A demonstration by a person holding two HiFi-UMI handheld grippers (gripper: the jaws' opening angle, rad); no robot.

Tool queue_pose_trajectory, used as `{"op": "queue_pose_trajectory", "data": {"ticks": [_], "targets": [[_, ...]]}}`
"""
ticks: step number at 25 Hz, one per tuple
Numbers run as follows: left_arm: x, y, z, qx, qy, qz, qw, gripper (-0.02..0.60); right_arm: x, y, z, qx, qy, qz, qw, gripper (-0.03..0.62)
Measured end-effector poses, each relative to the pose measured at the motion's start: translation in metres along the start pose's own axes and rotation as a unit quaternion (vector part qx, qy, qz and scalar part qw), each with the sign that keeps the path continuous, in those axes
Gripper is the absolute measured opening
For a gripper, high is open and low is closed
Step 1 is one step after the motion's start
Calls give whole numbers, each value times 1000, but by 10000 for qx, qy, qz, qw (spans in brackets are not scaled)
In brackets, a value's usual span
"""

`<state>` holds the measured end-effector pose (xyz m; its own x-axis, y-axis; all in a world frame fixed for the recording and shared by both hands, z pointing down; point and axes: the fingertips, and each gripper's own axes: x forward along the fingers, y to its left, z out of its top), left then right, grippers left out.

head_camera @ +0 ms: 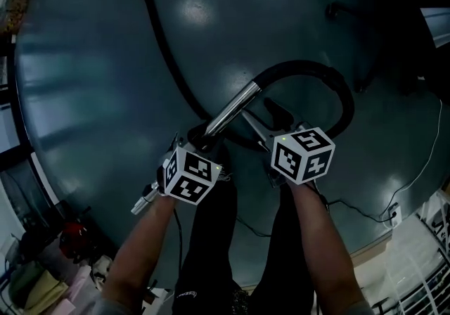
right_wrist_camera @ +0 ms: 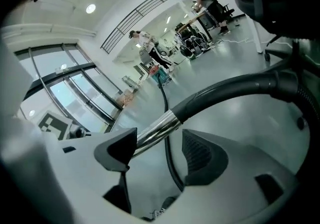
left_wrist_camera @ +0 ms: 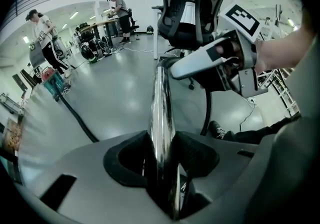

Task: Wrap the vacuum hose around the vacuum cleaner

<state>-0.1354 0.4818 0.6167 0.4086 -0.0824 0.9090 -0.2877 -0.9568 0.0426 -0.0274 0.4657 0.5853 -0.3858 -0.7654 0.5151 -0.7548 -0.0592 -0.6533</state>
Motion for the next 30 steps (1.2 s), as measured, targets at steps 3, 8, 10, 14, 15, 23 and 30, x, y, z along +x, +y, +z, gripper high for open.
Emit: {"op": "queue_pose_trajectory", "data": {"ticks": [3, 8, 10, 14, 15, 23, 30], "targets": [[-20, -2, -6, -112, -52, 32, 9999, 175, 10, 9, -2, 478, -139, -115, 9987, 317], [-47, -4, -15, -507, -238, 106, 9984, 175, 26, 41, 0, 1136, -286, 113, 9931, 348], [-57, -6, -15, -594, -350, 64, 9976, 175, 35, 57, 5, 1182, -286, 229, 9923, 348], [-76, -7, -14, -657, -562, 37, 9962, 175, 47, 81, 21, 1114, -352, 277, 9928, 348], [-79, -7, -13, -727, -606, 21, 9955, 175, 48, 84, 24, 1099, -362, 249, 9930, 348], [-99, 2, -11, -1198, -990, -265, 9875, 176, 52, 114, 39, 549, -97, 122, 9984, 242], [-80, 2, -25, -1694, -853, -543, 9803, 176, 58, 148, 34, -614, 267, 475, 9966, 179]]}}
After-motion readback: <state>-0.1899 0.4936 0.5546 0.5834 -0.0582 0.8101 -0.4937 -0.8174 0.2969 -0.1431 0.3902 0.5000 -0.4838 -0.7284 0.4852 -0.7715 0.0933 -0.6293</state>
